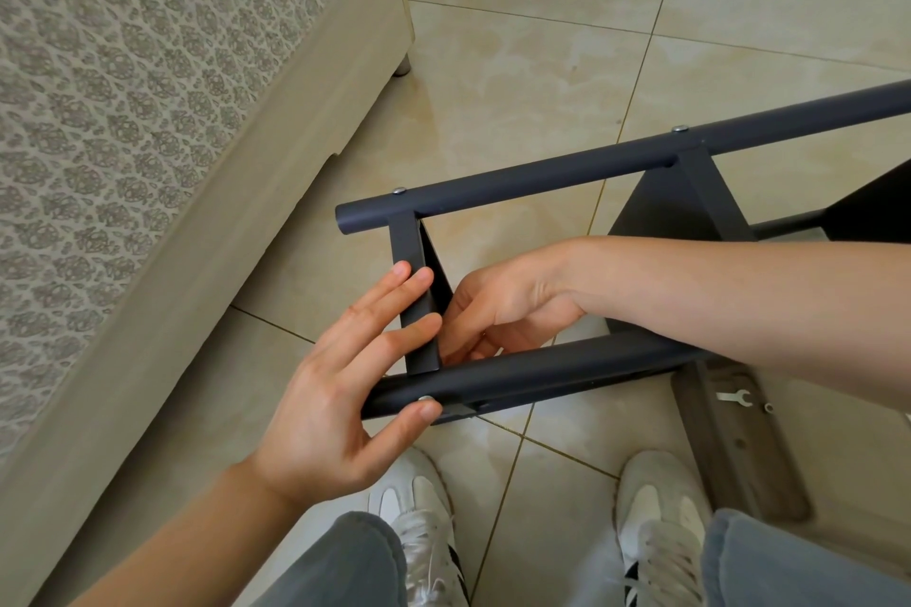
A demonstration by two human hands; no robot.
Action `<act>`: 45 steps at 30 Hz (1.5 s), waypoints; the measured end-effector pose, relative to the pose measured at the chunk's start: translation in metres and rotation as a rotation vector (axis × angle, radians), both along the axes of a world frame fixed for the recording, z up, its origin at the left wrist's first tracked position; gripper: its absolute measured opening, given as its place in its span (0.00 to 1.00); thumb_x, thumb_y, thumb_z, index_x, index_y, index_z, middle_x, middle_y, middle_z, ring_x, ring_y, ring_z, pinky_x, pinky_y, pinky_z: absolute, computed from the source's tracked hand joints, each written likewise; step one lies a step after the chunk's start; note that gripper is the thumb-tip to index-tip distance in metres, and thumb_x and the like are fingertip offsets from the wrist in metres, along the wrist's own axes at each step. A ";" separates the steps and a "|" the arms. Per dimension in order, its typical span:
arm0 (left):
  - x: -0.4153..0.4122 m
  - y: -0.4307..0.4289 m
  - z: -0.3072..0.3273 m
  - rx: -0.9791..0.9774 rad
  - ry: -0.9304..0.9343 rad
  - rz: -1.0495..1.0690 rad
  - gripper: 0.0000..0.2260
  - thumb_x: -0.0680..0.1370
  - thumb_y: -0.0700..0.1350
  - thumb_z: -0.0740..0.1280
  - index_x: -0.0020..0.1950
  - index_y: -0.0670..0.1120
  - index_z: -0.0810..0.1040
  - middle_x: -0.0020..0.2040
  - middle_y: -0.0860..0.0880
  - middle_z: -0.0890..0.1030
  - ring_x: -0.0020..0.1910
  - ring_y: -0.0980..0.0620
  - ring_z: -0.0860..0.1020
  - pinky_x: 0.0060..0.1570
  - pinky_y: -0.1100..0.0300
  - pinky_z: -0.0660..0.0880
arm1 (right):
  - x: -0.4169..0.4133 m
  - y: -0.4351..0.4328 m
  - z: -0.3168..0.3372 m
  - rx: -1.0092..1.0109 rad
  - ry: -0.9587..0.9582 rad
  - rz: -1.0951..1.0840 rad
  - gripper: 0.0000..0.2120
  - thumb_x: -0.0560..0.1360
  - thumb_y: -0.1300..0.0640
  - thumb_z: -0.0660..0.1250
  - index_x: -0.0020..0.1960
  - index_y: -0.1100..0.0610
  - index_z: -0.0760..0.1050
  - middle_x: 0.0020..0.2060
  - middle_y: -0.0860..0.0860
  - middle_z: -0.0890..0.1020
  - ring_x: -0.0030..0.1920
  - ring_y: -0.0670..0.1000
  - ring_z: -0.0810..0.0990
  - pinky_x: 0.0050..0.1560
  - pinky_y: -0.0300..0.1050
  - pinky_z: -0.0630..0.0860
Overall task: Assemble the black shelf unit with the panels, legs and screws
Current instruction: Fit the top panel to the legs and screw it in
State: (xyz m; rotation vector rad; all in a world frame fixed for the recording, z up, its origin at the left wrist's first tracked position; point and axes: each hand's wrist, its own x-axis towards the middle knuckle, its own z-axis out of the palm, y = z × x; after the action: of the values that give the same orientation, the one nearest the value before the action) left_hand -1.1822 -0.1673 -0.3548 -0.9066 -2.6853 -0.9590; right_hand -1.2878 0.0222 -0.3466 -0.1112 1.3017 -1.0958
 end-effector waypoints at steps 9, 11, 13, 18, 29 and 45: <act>0.000 0.001 0.000 0.028 -0.008 -0.002 0.22 0.81 0.56 0.61 0.67 0.42 0.73 0.75 0.40 0.69 0.78 0.40 0.62 0.74 0.47 0.63 | -0.002 0.002 0.002 0.000 0.014 0.015 0.06 0.79 0.61 0.65 0.47 0.62 0.79 0.37 0.54 0.83 0.36 0.48 0.81 0.38 0.39 0.80; 0.000 0.001 0.000 0.028 -0.008 0.000 0.22 0.82 0.56 0.61 0.67 0.41 0.73 0.75 0.40 0.69 0.78 0.40 0.62 0.74 0.47 0.63 | -0.002 0.003 0.003 -0.007 0.011 0.019 0.06 0.79 0.62 0.65 0.46 0.61 0.80 0.37 0.54 0.83 0.36 0.49 0.82 0.39 0.40 0.80; 0.001 0.001 -0.001 0.024 -0.004 0.002 0.22 0.81 0.55 0.61 0.67 0.40 0.74 0.75 0.40 0.69 0.78 0.40 0.62 0.74 0.47 0.63 | 0.000 0.002 0.002 0.012 0.011 0.021 0.06 0.79 0.61 0.65 0.46 0.61 0.79 0.37 0.53 0.83 0.36 0.48 0.83 0.39 0.40 0.80; 0.001 0.000 0.000 0.024 -0.015 0.001 0.22 0.82 0.56 0.61 0.68 0.42 0.73 0.75 0.40 0.68 0.78 0.40 0.62 0.74 0.47 0.62 | 0.004 -0.003 0.001 -0.006 0.008 0.003 0.05 0.80 0.63 0.63 0.51 0.63 0.77 0.40 0.55 0.82 0.36 0.49 0.83 0.36 0.40 0.80; 0.003 0.000 0.000 0.032 -0.034 0.005 0.22 0.82 0.56 0.61 0.68 0.42 0.73 0.75 0.41 0.68 0.78 0.40 0.62 0.75 0.47 0.62 | 0.004 -0.004 -0.002 0.028 0.065 0.059 0.07 0.80 0.60 0.64 0.54 0.62 0.77 0.40 0.53 0.83 0.37 0.49 0.82 0.39 0.40 0.81; 0.002 0.000 -0.001 0.034 -0.029 0.007 0.23 0.82 0.55 0.62 0.67 0.39 0.75 0.75 0.40 0.69 0.78 0.40 0.62 0.75 0.47 0.62 | -0.004 0.003 0.002 -0.007 0.049 0.091 0.05 0.78 0.60 0.66 0.47 0.59 0.80 0.41 0.54 0.84 0.41 0.50 0.82 0.48 0.45 0.78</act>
State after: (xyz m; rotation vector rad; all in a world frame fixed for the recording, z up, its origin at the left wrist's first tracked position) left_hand -1.1804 -0.1670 -0.3556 -0.8829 -2.6855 -1.0217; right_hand -1.2916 0.0250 -0.3441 -0.2014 1.3245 -1.0255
